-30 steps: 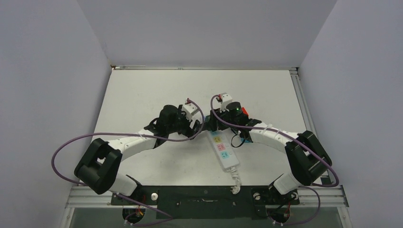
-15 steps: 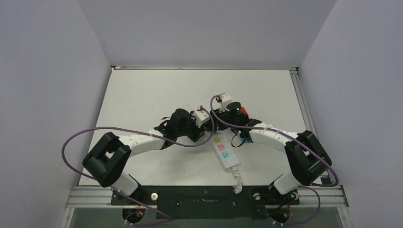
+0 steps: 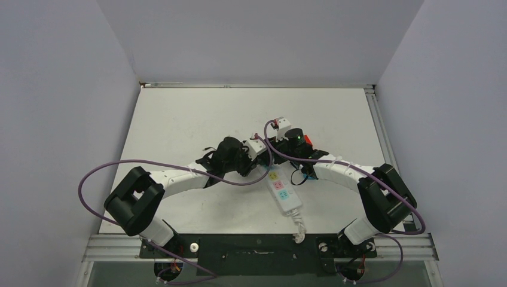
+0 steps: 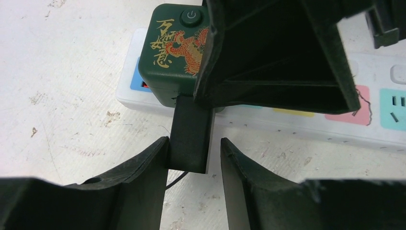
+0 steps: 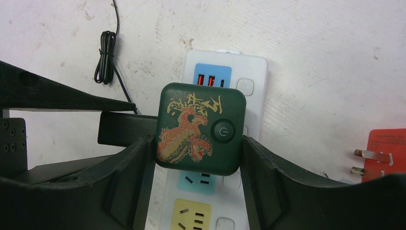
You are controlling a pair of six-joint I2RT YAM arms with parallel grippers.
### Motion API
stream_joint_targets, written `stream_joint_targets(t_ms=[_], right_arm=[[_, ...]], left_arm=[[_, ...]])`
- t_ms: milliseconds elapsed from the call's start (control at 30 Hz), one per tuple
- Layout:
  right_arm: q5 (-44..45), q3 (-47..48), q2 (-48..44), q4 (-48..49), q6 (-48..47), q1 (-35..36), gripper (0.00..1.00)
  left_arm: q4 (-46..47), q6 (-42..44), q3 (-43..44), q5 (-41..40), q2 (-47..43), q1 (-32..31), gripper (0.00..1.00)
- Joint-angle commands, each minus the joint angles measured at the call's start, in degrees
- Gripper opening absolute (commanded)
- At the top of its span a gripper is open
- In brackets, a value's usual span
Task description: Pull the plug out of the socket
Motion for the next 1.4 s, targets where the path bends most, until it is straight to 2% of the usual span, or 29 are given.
stream_joint_targets(t_ms=[0, 300, 400, 567, 733, 900, 1100, 1267, 1367], right_arm=[[-0.20, -0.07, 1.78, 2.49, 0.25, -0.26, 0.05], [-6.74, -2.35, -1.38, 5.47, -1.71, -0.27, 0.05], [-7.80, -2.58, -1.82, 5.84, -2.01, -0.27, 0.05], [-6.44, -2.41, -0.87, 5.75, -1.72, -0.27, 0.05], [-0.64, -2.56, -0.49, 5.10, -0.69, -0.34, 0.05], [5.57, -2.32, 0.34, 3.72, 0.80, -0.88, 0.05], [6.51, -2.39, 1.30, 3.43, 1.67, -2.02, 0.05], [2.09, -3.55, -0.11, 5.69, 0.88, -2.11, 0.05], [-3.25, -5.53, -2.76, 9.03, 0.12, -2.11, 0.05]], left_arm=[[-0.65, 0.46, 3.05, 0.49, 0.47, -1.33, 0.38], [-4.86, 2.25, 5.71, -3.46, 1.30, -0.06, 0.19], [-4.86, 2.34, 5.78, -3.35, 0.90, 0.46, 0.16], [-4.92, 2.16, 5.86, -2.51, 0.61, 0.37, 0.07], [-3.94, -0.14, 6.12, -1.21, 0.52, 0.00, 0.00], [-4.00, -1.05, 6.46, -0.63, 0.52, -1.76, 0.00], [-4.66, -1.18, 7.11, 0.60, 0.65, -2.85, 0.00], [-6.79, 1.74, 7.98, -1.17, 0.63, -2.08, 0.00], [-9.87, 2.56, 10.08, 1.33, 0.29, 0.42, 0.00]])
